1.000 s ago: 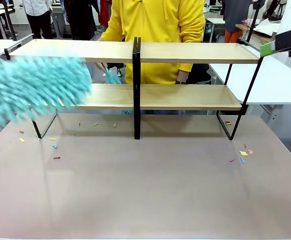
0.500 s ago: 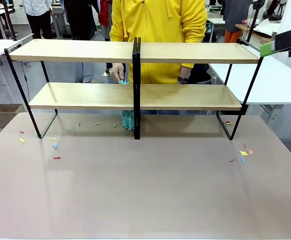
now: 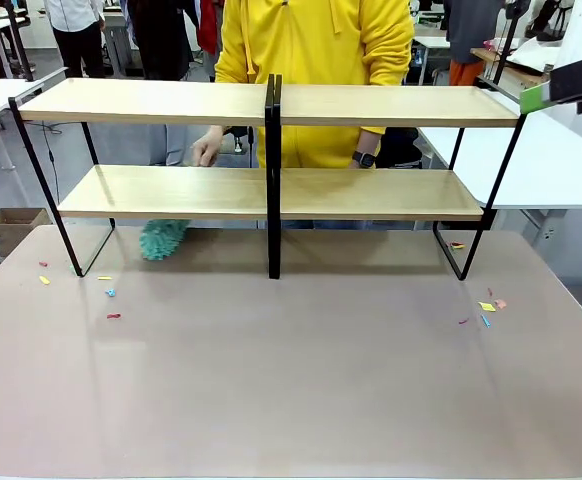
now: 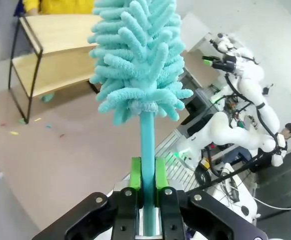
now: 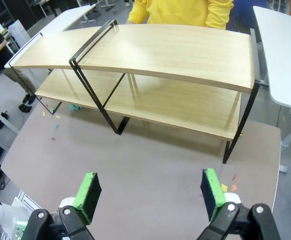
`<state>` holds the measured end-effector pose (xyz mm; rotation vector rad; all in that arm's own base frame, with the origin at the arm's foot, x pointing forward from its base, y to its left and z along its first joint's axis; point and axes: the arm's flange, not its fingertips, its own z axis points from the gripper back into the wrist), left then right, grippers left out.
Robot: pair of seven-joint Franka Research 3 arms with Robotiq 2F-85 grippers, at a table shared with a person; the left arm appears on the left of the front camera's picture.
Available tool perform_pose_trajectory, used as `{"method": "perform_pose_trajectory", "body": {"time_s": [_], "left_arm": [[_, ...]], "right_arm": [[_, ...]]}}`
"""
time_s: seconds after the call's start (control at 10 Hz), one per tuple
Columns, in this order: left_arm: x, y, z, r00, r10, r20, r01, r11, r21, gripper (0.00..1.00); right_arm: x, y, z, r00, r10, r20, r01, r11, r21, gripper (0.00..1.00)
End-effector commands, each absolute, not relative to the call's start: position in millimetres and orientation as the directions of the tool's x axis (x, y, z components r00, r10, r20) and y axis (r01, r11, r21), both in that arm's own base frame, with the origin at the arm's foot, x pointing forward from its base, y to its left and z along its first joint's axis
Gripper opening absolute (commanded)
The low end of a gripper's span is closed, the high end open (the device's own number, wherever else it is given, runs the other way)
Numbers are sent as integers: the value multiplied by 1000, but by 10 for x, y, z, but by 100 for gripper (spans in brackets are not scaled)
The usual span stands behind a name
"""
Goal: Clean the shelves.
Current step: Clean another randomly selected level of the Shelf with the Duster, then place the Duster on the table.
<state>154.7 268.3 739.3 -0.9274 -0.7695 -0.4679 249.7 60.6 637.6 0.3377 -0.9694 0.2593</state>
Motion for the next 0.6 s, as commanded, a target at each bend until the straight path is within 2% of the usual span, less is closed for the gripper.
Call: {"method": "perform_pose_trajectory", "body": {"time_s": [0.0, 0.5], "left_arm": [[1550, 2611, 7362, 621, -38, 783, 684, 514, -518, 13], [1550, 2611, 7362, 621, -38, 783, 684, 514, -518, 13]], "right_arm": [[2504, 601, 6386, 541, 61, 839, -361, 918, 166, 100], [2504, 601, 6386, 541, 61, 839, -361, 918, 166, 100]]}}
